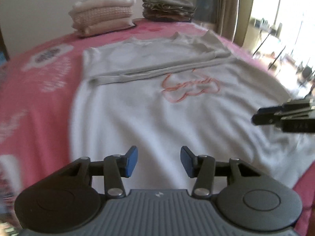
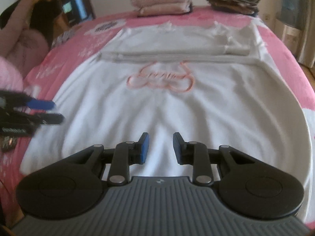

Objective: Fold clothes
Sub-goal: 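Move both open grippers around to the shirt's hem, then lower both open grippers toward the ribbed hem of the shirt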

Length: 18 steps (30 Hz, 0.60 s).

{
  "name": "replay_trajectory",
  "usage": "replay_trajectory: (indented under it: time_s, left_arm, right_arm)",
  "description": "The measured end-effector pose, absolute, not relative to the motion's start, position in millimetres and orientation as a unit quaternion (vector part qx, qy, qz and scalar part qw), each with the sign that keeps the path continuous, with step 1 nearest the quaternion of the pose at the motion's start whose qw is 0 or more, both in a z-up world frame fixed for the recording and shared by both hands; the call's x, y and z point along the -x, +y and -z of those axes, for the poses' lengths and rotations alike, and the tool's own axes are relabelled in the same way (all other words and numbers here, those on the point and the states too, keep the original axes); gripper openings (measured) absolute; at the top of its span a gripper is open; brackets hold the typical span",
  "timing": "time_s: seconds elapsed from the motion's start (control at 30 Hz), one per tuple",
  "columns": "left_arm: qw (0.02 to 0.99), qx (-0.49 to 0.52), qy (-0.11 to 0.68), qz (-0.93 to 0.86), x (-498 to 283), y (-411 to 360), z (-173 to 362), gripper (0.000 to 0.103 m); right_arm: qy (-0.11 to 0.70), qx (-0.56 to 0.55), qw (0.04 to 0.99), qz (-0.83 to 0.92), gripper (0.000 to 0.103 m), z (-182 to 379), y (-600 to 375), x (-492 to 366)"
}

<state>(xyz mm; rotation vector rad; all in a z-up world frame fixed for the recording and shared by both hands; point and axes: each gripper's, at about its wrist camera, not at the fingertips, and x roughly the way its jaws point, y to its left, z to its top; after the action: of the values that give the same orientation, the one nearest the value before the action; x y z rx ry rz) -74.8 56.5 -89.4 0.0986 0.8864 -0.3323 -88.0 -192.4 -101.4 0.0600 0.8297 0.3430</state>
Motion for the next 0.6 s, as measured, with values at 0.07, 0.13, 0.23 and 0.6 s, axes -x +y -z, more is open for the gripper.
replay_trajectory:
  time_s: [0.07,0.13,0.23,0.6]
  left_arm:
    - [0.883,-0.027,0.441,0.16,65,54,107,0.045]
    - [0.881,-0.018,0.452,0.14,65,60,119,0.044]
    - [0.89,0.004,0.443,0.11,79,83,120,0.043]
    - [0.911,-0.017,0.411,0.021,91,133,86,0.046]
  right_arm:
    - [0.393,-0.047,0.906,-0.147,0.025,104,-202,80]
    - [0.389,-0.044,0.913,-0.112,0.026,112,-219,75]
    - [0.398,-0.021,0.916,-0.044,0.024,130,-252,76]
    - [0.381,-0.053,0.919,0.085,0.018,120,-348,90]
